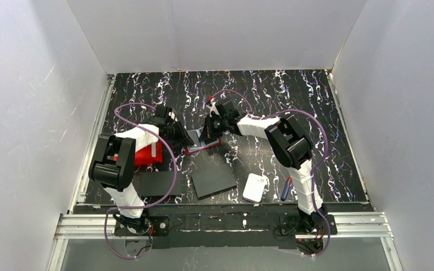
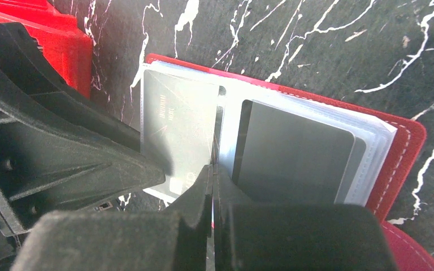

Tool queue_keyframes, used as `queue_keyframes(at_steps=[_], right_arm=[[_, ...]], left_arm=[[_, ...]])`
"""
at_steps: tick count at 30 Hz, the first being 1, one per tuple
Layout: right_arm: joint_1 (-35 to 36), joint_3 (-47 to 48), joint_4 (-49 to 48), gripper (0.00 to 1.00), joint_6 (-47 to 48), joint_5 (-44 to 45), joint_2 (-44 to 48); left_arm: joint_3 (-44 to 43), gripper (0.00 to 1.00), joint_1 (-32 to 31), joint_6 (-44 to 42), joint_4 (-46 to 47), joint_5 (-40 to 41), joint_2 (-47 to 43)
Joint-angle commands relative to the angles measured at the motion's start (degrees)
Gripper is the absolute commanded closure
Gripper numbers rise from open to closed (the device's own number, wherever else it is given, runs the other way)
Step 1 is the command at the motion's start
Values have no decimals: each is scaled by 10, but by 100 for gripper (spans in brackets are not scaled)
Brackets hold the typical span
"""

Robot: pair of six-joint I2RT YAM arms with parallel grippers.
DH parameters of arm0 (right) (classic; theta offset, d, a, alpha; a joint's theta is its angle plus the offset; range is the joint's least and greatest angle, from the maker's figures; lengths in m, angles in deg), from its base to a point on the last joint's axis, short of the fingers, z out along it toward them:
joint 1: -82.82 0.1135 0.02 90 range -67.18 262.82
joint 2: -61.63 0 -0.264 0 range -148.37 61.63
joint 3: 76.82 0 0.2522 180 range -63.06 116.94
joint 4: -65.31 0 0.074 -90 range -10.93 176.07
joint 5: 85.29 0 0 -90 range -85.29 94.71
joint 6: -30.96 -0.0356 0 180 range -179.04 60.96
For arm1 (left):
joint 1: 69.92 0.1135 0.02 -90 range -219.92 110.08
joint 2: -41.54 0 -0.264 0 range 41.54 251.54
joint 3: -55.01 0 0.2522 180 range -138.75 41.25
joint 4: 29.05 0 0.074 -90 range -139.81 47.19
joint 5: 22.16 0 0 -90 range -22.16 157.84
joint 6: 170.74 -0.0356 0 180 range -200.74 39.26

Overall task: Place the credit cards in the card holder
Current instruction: Insert the credit card into the card slot, then turn over the card slot in the card holder.

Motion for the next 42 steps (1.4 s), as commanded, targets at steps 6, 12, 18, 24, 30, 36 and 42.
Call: queue_keyframes(at_steps=[6,12,18,24,30,36,42], right_arm=[[-3,1,80,85,27,46,-1],[-3,33,135,80,32,49,31],[-5,32,183,68,67,77,80],[-12,5,152,58,79,28,106],[-16,4,143,52,100,17,106],[-17,16,118,77,103,-30,66],[-17,38,107,88,95,-39,26]], left_arm=[[2,74,-5,4,11,-34,-49],[-13,73,-5,-5,-4,-35,-48],[-26,73,-11,-4,-5,-45,-42],[-40,72,-18,3,11,-54,-34],[-40,65,-21,11,-21,-20,-45],[2,62,-20,35,-6,-22,-69],[17,67,-21,48,11,-39,-58]])
